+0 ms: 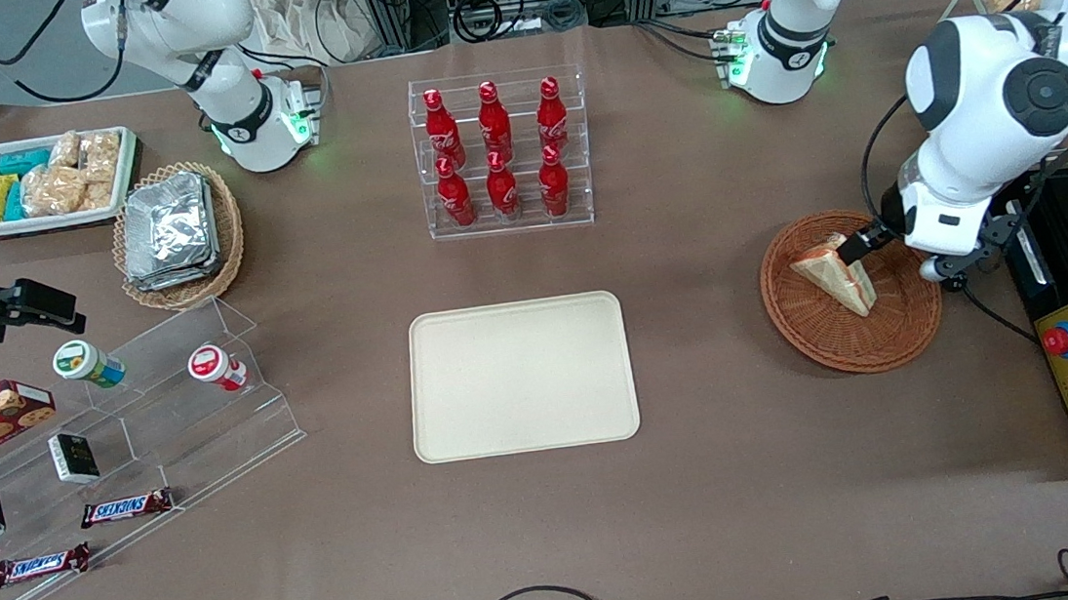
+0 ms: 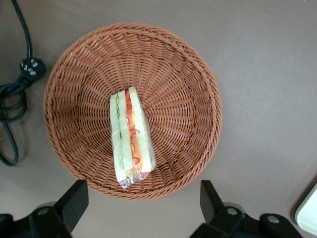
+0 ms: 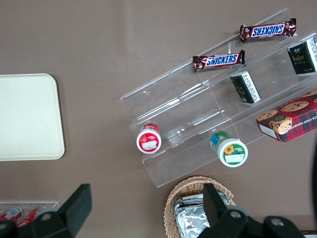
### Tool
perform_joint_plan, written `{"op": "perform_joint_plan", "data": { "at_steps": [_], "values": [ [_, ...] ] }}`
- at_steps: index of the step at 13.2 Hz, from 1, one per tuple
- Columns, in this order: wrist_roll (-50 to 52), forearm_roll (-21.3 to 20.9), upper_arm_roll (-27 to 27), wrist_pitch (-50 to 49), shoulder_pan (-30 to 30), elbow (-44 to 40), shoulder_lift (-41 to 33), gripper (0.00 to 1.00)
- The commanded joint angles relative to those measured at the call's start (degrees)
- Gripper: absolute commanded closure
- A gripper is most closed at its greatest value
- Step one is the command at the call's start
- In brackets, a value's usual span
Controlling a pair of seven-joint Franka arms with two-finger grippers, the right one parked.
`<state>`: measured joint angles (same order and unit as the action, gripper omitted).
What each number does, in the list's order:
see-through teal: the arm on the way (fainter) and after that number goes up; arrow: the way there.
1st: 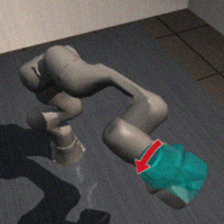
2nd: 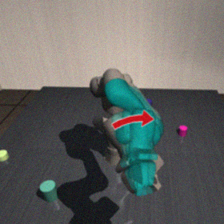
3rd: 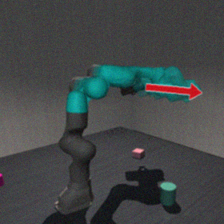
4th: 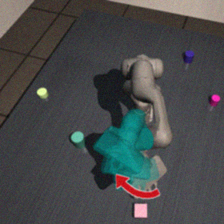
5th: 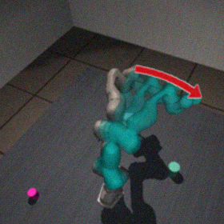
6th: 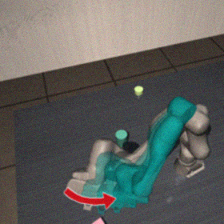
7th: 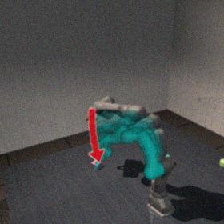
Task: Place sandwich from basket to tray
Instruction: 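Lower the open left gripper around the sandwich and close it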
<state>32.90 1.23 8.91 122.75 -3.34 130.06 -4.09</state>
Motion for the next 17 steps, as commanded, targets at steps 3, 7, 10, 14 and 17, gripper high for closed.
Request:
{"op": "perform_joint_plan", "data": {
  "at_steps": [3, 7, 10, 14, 17],
  "values": [
    [4.63, 0.0, 0.14, 11.43, 0.27, 10.1, -2.16, 0.0],
    [7.53, 0.09, 0.14, 18.56, 0.27, 14.42, -0.31, 0.0],
    [7.62, 0.09, 0.14, 20.24, 0.18, 15.83, 0.3, 0.0],
    [8.41, 0.09, 0.14, 23.66, 0.09, 16.97, 2.93, 0.0],
    [8.41, -0.09, 0.05, 27.44, 0.09, 17.85, 5.05, 0.0]
  ]
}}
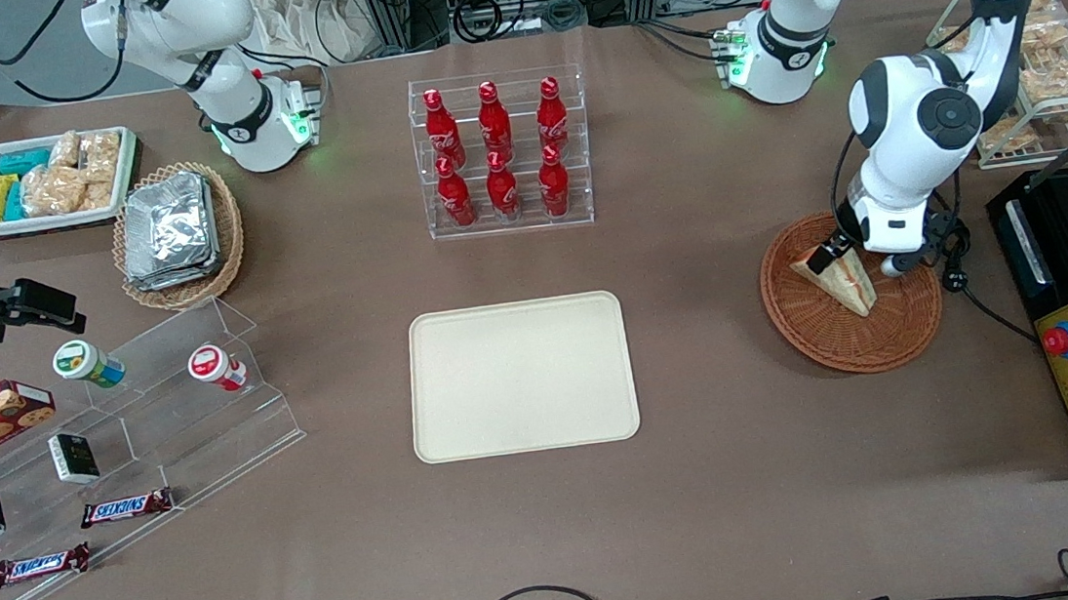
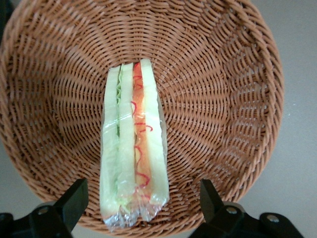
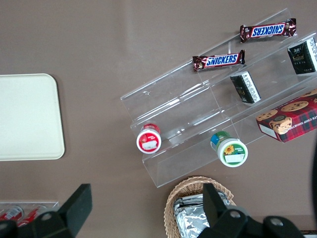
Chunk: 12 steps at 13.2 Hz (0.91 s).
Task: Place sandwich from basket to tray
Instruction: 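Lower the open left gripper around the sandwich and close it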
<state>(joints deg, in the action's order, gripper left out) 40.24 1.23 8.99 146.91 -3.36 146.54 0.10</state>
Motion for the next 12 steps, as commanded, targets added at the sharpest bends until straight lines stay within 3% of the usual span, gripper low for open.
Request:
{"op": "perform_joint_plan", "data": {
  "at_steps": [1, 4, 7, 9, 12],
  "values": [
    [1.06, -0.18, -0.02, 3.73, 0.11, 1.55, 1.3, 0.0],
    [0.89, -0.96, -0.11, 4.7, 0.11, 1.73, 2.45, 0.0],
    [0.8, -5.18, -0.11, 4.71, -0.41, 1.64, 3.24, 0.34],
    [0.71, -5.71, -0.11, 4.71, -0.42, 1.64, 3.33, 0.57],
    [0.19, -6.07, -0.28, 4.62, -0.5, 1.73, 3.07, 0.65]
  ]
}}
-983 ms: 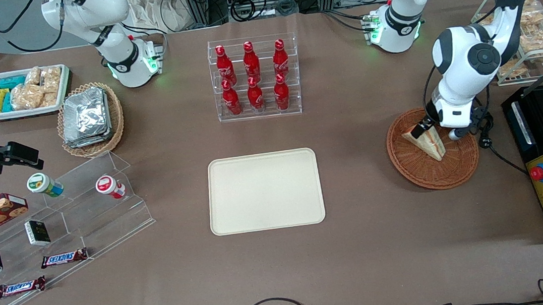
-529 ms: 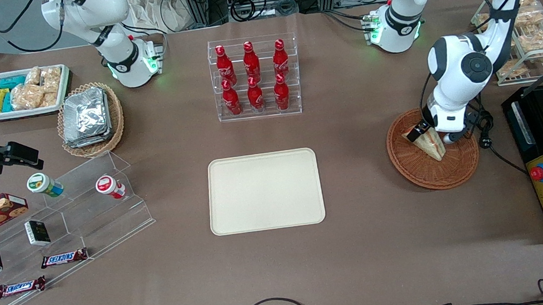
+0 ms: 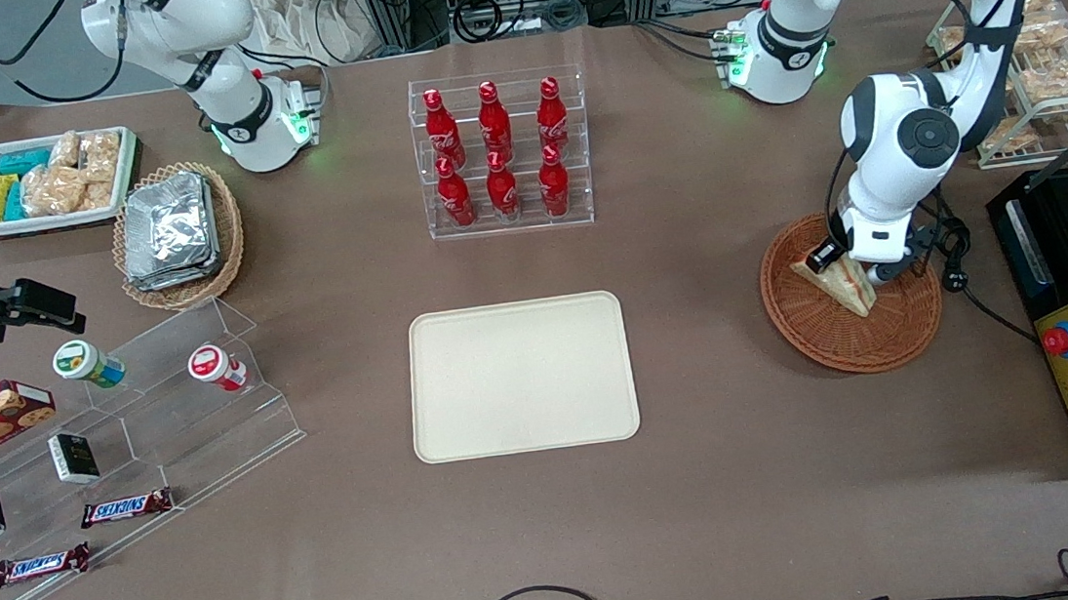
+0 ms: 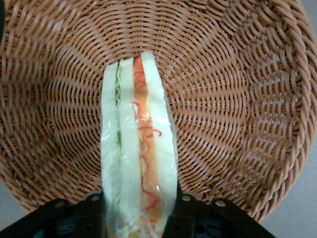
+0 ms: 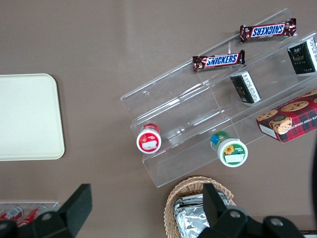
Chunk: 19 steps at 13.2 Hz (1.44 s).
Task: Place sandwich from basket to tray
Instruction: 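Lower the open left gripper around the sandwich and close it, then lift the sandwich out of the basket with the left gripper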
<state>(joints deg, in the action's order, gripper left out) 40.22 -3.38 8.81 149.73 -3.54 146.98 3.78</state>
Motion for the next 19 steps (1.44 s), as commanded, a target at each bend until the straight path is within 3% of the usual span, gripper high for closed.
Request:
{"op": "perform_joint_plan", "data": {
  "at_steps": [1, 11, 19],
  "values": [
    [-0.14, -1.45, -0.2, 1.36, -0.33, 1.2, -0.97, 0.65],
    [-13.57, -1.63, -0.11, -15.07, -0.16, -5.11, -12.22, 0.68],
    [-15.7, -0.49, 5.06, -28.51, 2.74, -23.3, -8.01, 0.67]
  ]
}}
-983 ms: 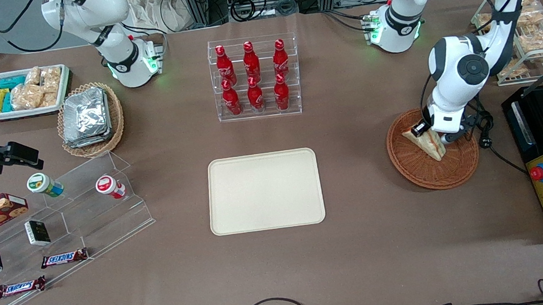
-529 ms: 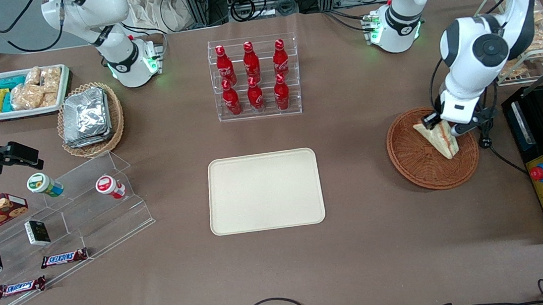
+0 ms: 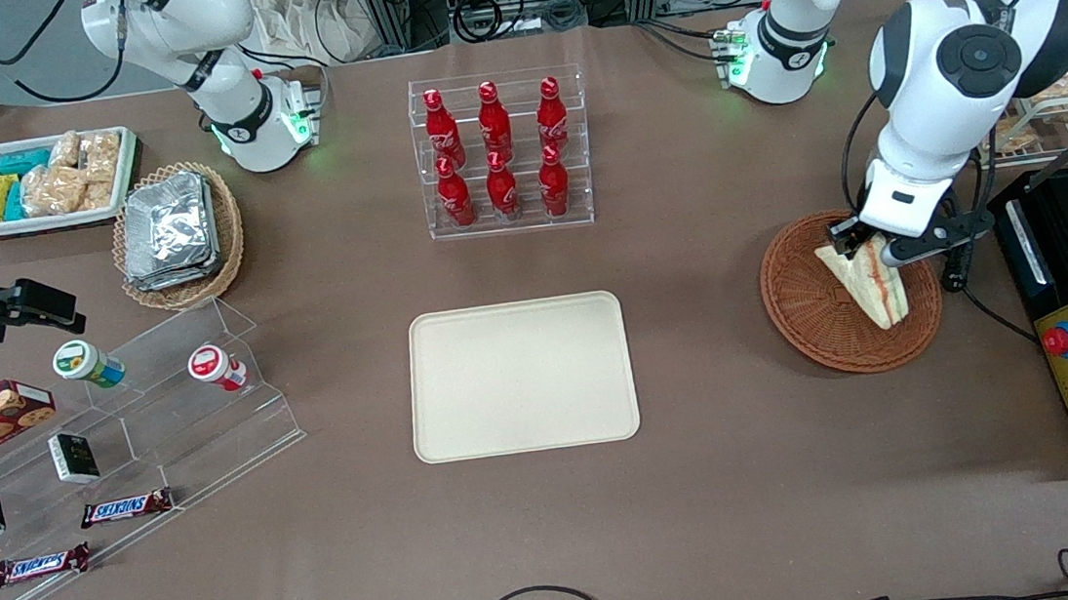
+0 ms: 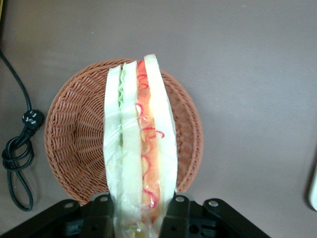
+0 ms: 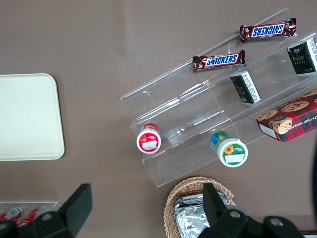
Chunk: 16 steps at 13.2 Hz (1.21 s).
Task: Place sandwich from basket to tray
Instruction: 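Lift the sandwich out of the basket with the left gripper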
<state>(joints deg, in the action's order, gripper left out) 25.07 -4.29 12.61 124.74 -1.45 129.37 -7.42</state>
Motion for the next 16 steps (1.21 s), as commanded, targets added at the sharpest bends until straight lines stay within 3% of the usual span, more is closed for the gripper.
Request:
{"op": "perform_joint_plan", "data": {
  "at_steps": [1, 5, 16],
  "values": [
    [-0.46, 0.42, 2.67, -4.06, 0.66, -6.75, 3.9, 0.67],
    [-0.72, 0.25, 6.01, -3.45, 0.66, -8.6, 6.45, 0.69],
    [0.25, -0.37, 21.39, -1.08, 0.66, -13.97, 12.52, 0.72]
  ]
}}
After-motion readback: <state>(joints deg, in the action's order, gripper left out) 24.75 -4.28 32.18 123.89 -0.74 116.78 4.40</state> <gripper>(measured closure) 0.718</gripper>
